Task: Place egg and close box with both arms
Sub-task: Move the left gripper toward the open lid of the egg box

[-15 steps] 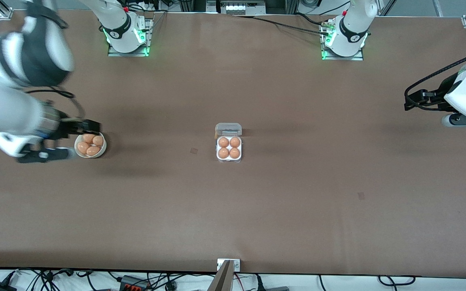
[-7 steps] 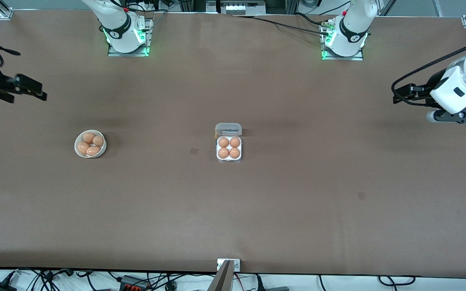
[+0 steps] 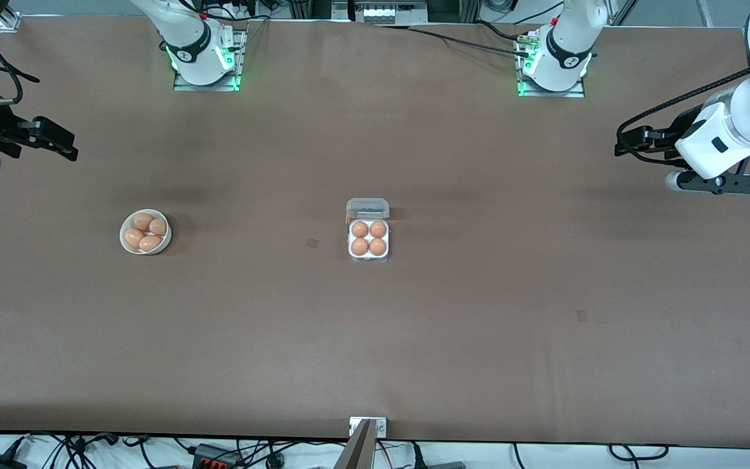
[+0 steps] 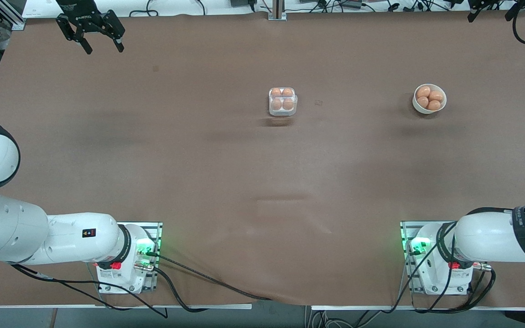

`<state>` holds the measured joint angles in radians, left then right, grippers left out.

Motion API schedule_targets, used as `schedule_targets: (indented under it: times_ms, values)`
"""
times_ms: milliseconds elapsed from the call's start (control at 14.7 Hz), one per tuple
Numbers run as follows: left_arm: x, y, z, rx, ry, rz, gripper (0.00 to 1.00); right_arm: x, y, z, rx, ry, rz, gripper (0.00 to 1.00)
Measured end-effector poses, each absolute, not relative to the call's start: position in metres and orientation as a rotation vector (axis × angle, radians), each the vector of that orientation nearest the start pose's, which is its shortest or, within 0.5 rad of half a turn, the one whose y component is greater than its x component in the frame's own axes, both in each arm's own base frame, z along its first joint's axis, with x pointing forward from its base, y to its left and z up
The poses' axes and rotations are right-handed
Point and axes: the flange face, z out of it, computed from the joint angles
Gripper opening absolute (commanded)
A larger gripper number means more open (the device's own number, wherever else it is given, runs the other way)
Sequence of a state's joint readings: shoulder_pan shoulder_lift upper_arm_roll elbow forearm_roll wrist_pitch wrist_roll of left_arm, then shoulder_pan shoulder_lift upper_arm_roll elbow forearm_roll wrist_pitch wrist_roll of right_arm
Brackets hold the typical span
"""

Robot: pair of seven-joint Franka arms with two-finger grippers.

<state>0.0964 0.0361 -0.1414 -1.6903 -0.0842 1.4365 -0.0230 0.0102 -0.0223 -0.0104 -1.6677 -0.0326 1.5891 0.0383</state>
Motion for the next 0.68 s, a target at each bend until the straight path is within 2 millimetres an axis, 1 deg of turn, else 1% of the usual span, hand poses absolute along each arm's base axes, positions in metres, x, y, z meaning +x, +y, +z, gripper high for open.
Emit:
schedule_targets:
  times_ms: [272,476,680]
  values:
    - [0.536,-0.047,0.539,-3.178,0.075,0.507,1.0,0.547,-0.005,0.591,-3.163,0.07,0.093,1.0]
    - [0.533,-0.067,0.539,-3.174,0.076,0.514,1.0,0.547,-0.007,0.591,-3.162,0.08,0.094,1.0]
    - [0.53,-0.086,0.539,-3.184,0.064,0.524,1.0,0.546,-0.018,0.591,-3.16,0.114,0.102,1.0]
